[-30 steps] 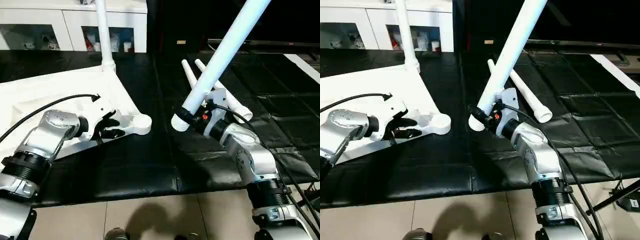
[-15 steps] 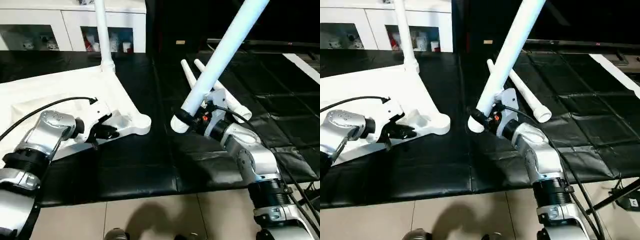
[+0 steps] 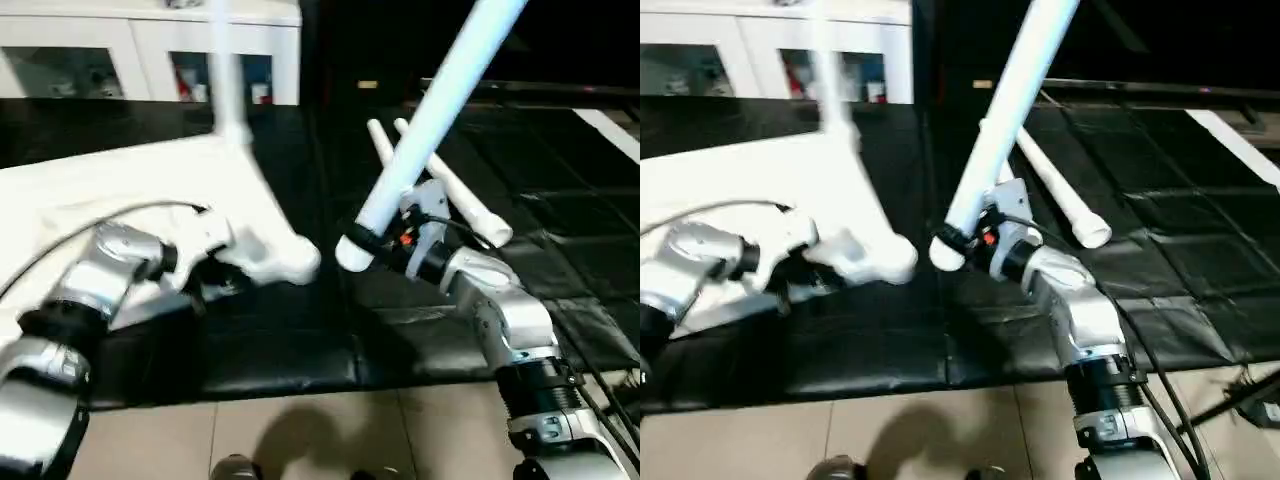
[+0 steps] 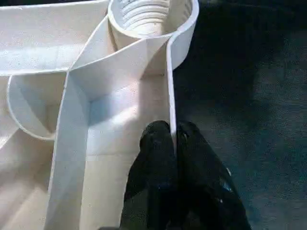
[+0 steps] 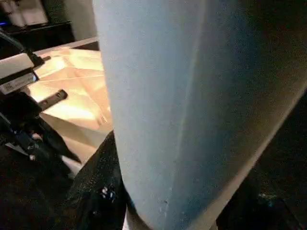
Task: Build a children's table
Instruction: Move table base, then insert table leg to table base
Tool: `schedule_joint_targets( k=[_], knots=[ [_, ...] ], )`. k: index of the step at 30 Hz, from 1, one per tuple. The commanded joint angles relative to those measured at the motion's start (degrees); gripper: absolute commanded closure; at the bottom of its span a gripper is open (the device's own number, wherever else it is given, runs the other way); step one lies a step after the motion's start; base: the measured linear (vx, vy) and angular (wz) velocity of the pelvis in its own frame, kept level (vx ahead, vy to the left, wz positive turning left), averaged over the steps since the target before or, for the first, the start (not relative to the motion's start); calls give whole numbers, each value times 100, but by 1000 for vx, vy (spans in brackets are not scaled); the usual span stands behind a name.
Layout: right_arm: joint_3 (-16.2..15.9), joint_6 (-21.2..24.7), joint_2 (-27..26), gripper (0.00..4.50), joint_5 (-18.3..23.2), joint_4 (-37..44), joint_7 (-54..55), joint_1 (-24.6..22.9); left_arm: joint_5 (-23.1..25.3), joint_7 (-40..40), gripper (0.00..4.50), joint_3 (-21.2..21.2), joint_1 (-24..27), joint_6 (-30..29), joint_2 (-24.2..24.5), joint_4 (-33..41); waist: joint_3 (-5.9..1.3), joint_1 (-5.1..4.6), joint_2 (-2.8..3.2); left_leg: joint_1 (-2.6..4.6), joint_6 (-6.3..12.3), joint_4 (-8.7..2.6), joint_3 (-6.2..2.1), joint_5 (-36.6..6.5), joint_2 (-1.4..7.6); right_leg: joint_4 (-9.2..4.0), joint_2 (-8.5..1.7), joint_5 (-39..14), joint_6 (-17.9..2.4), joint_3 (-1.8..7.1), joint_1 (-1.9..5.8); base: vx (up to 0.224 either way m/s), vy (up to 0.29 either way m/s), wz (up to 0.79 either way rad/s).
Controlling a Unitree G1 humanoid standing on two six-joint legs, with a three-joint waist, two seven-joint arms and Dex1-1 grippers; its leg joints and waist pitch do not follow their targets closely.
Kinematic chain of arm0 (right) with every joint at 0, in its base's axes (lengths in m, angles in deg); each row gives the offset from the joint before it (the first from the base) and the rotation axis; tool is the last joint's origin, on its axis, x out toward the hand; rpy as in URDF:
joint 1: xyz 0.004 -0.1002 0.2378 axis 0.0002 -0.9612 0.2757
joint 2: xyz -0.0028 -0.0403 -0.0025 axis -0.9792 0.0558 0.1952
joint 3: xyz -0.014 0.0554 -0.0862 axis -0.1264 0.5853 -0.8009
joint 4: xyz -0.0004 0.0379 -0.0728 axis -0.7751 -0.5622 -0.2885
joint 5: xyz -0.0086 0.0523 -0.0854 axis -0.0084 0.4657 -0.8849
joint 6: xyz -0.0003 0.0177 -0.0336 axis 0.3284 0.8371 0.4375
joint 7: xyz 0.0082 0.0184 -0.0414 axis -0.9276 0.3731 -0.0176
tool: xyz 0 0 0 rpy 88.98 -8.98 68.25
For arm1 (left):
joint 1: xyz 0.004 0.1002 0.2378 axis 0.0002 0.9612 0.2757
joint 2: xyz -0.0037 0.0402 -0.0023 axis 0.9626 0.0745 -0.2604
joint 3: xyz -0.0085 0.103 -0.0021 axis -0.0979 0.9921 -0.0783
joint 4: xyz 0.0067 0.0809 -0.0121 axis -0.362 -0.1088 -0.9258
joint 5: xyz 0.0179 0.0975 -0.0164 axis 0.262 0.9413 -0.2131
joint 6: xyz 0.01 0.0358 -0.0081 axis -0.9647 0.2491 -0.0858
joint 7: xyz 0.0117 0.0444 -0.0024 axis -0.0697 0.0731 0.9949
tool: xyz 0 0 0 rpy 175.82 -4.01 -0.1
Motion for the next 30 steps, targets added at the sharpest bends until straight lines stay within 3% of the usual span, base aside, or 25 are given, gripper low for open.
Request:
schedule_joint_targets(
  k=[1,2,4,6,7,10,14,16,20,25,30],
  knots=[
    [-129,62,-38,258,5,131,-76,83,-150,199,450,191,38,144,-206,488,-529,-40,168,193,-337,-457,6,-2087,109,-477,-436,-2063,-1047,272,288,0,0,0],
    [-256,115,-85,258,-38,89,-151,105,-51,-30,450,181,61,103,-357,496,-512,-49,139,184,-329,-469,8,-2144,112,-500,-432,-2192,-1014,268,286,0,0,0],
    [-311,128,-103,258,-60,34,-202,116,0,-176,450,138,40,123,-438,414,-499,-34,143,221,-326,-468,3,-2277,104,-541,-439,-2502,-915,263,263,0,0,0],
    [-362,121,-107,258,-106,-56,-246,128,33,-274,450,96,15,124,-486,336,-482,-40,126,200,-324,-472,-14,-2336,91,-560,-453,-2766,-820,247,282,0,0,0],
    [-406,61,-99,258,-182,-155,-266,141,60,-326,450,63,-2,168,-509,275,-476,-49,99,189,-325,-486,-37,-2368,78,-609,-474,-3173,-604,229,301,0,0,0],
    [-514,11,-41,258,-355,-410,-295,185,102,-353,450,-25,16,181,-514,279,-486,-87,77,194,-296,-474,-43,-2282,60,-661,-482,-3451,-440,212,292,0,0,0],
    [-628,-46,57,258,-527,-559,-249,225,85,-329,450,-65,72,114,-454,423,-482,-120,82,189,-265,-484,-39,-2199,68,-649,-465,-3316,-486,210,284,0,0,0],
    [-507,17,101,258,-423,-532,-218,261,99,-338,450,-90,119,82,-392,502,-490,-119,61,196,-246,-479,-33,-2185,69,-641,-461,-3228,-530,217,284,0,0,0],
    [-408,7,103,258,-359,-643,-220,306,94,-315,450,-144,160,75,-383,576,-506,-115,74,181,-235,-481,-18,-2042,77,-591,-457,-2870,-656,241,298,0,0,0],
    [-453,-47,55,258,-410,-945,-332,350,88,-268,450,-165,149,65,-390,589,-516,-108,88,173,-236,-480,-9,-1968,80,-558,-448,-2625,-754,246,316,0,0,0],
    [-485,-121,11,258,-431,-1296,-441,419,109,-258,450,-148,124,58,-389,578,-505,-121,90,186,-249,-484,-14,-2077,74,-576,-447,-2788,-735,240,314,0,0,0]
  ],
)
